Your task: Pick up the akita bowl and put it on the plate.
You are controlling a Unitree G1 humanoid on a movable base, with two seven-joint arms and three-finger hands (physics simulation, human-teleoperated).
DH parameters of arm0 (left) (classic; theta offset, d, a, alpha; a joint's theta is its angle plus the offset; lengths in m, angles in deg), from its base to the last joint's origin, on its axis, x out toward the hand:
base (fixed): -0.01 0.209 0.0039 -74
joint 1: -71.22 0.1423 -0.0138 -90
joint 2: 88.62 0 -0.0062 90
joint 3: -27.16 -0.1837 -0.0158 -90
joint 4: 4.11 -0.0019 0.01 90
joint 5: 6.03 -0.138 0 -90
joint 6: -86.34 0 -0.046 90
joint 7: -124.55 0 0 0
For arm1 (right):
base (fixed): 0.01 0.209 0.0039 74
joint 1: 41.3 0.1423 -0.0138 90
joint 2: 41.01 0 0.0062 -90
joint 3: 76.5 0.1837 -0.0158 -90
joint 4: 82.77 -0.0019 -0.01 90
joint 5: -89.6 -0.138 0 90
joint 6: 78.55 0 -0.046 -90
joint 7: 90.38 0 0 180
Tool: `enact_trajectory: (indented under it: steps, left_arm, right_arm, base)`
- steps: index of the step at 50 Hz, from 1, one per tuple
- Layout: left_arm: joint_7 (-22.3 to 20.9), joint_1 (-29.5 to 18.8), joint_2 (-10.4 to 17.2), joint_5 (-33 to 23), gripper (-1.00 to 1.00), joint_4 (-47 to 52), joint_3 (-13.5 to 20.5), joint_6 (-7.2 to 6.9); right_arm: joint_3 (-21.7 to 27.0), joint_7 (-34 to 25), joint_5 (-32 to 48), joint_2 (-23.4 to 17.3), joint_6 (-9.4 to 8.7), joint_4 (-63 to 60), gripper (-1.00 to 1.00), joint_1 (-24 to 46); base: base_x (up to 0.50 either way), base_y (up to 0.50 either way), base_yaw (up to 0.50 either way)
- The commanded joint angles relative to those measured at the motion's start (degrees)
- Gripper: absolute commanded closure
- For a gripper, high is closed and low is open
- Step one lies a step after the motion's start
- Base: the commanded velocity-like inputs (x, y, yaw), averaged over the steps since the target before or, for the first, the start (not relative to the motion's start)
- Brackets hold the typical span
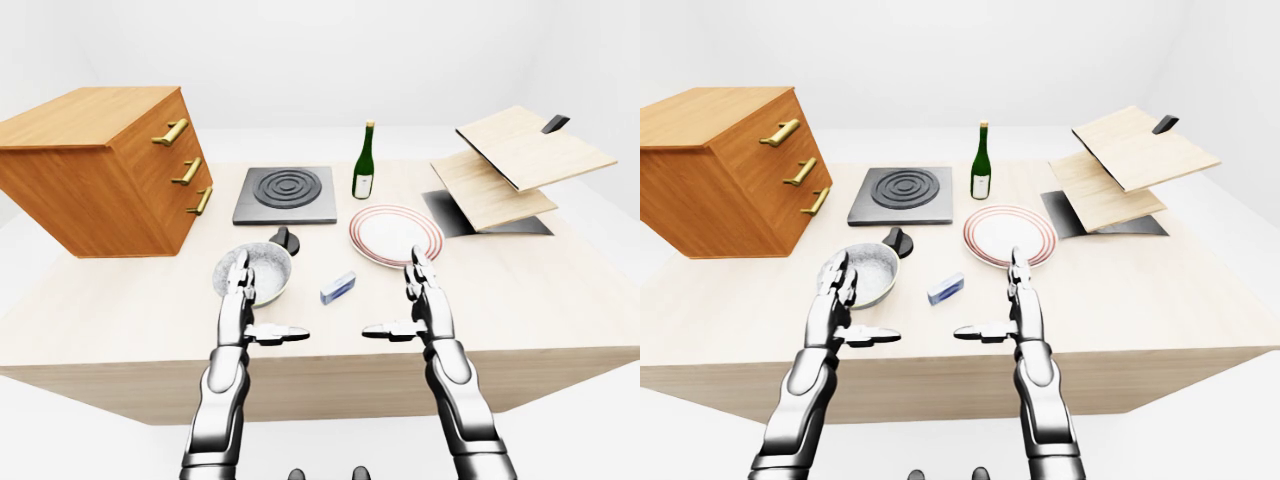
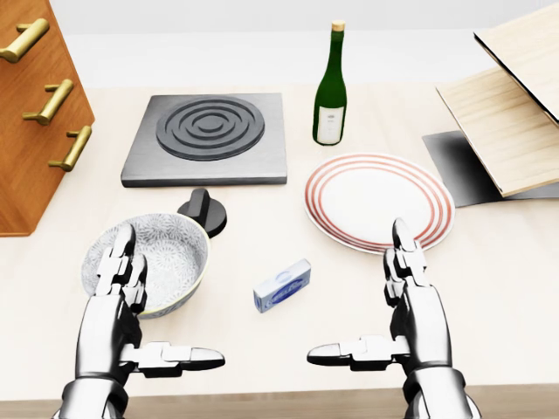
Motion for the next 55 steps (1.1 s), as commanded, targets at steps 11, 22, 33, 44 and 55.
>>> enact_trajectory:
  steps: [11,22,33,44,55]
  left_arm:
    - [-1.4,0.0,0.7,0.7,-1.00,0.2,1.3,-0.40]
    - [1.0,-2.0,0.7,2.2,-1.00,9.0,3.1,-5.03]
    - [10.6,-35.7,10.0,16.9,-1.00,59.7,14.7,-5.03]
    - [30.9,-43.3,44.1,92.6,-1.00,56.1,23.6,-5.03]
    - [30.9,-37.5,46.1,87.8,-1.00,56.7,20.0,-5.03]
  right_arm:
    - [1.1,-0.4,0.5,-0.7,-0.71,2.2,-1.00,0.6]
    - [1.5,-0.2,0.0,-0.7,-1.34,1.9,-1.00,0.7]
    - [1.4,0.3,0.3,-0.8,-1.15,3.0,-1.00,1.1]
    - [1.7,0.3,-0.5,-0.8,-0.97,3.0,-1.00,1.3]
    - [2.0,1.1,-0.2,-1.0,-0.91,2.3,-1.00,1.2]
  base:
    - [0.00,0.00,0.00]
    - [0.00,0.00,0.00]
    - [0.00,0.00,0.00]
    - [0.00,0.00,0.00]
    - [0.00,0.00,0.00]
